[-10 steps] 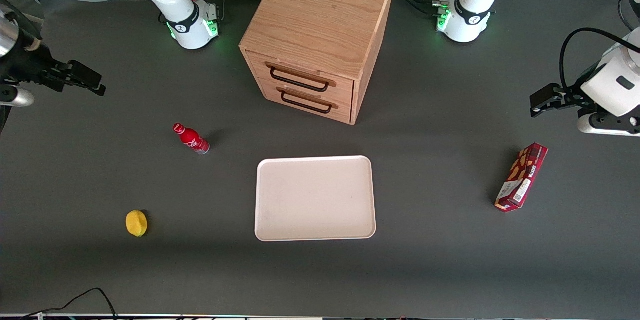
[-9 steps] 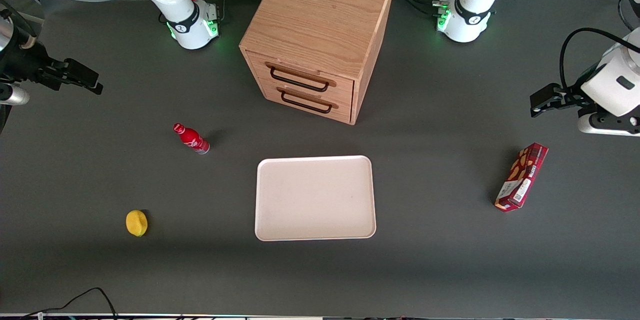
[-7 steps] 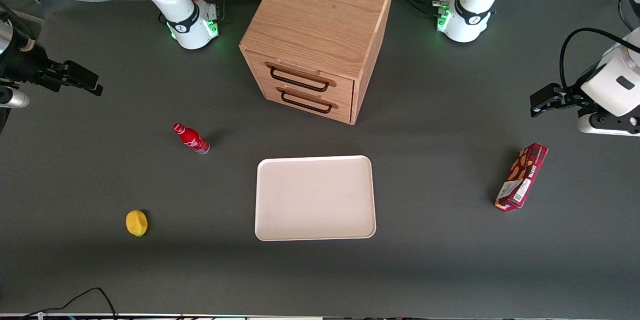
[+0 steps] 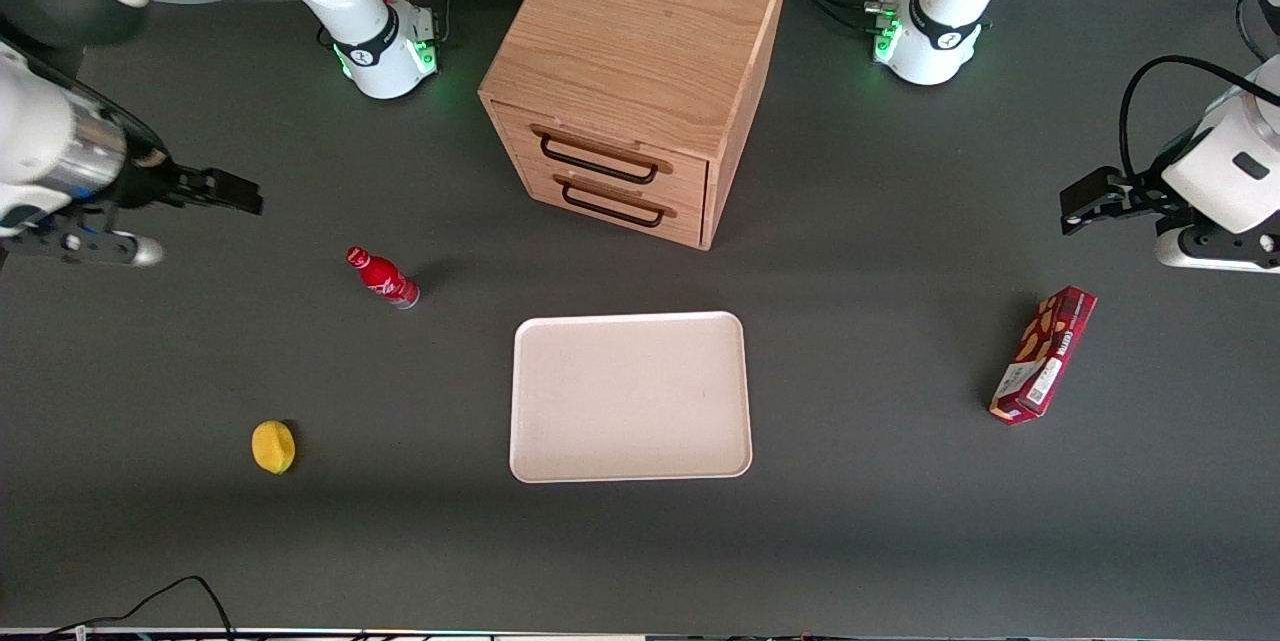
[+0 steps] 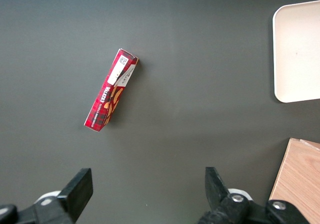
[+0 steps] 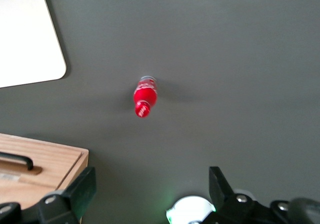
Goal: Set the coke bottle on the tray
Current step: 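Lower the open right gripper over the red Coca-Cola bottle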
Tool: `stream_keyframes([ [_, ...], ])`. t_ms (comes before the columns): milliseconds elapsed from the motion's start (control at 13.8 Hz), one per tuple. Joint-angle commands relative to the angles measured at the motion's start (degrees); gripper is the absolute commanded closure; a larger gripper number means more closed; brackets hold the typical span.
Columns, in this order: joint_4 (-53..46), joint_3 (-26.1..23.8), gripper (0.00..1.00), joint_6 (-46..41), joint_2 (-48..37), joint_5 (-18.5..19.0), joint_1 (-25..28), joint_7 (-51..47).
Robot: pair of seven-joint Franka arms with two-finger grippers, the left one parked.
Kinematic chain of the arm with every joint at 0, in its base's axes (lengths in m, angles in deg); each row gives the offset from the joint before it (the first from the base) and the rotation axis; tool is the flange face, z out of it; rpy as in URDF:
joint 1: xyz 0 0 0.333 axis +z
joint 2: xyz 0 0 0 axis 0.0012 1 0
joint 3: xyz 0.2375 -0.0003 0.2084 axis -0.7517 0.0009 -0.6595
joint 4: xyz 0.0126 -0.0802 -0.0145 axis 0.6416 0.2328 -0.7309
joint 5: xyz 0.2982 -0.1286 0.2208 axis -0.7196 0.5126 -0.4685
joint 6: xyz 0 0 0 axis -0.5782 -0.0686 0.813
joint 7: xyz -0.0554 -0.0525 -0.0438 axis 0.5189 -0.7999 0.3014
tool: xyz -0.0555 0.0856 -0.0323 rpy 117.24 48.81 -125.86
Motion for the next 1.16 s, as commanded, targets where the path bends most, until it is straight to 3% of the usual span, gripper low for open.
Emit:
stream_keyframes([
  [0,19.04,-0.39,0.00,15.74,-4.97,-2.13,0.47,-0.90],
  [291,30.51,-2.32,0.00,33.96,-2.62,-2.04,0.56,-3.97],
  [582,32.98,-2.42,0.00,41.10,0.03,-1.86,0.65,-4.33],
  [655,33.25,-2.51,0.06,41.81,0.29,-1.86,0.65,-4.33],
  [727,34.12,-2.51,0.15,42.86,0.38,-1.86,0.65,-4.33],
  [800,35.17,-2.77,0.33,44.09,0.30,-1.86,0.73,-4.33],
  [945,35.27,-3.21,0.92,44.01,0.29,-1.86,0.91,-4.33],
  [1018,35.27,-3.21,1.00,43.93,0.29,-1.86,0.91,-4.33],
  [1091,35.18,-3.30,1.00,43.75,0.29,-1.86,0.91,-4.33],
])
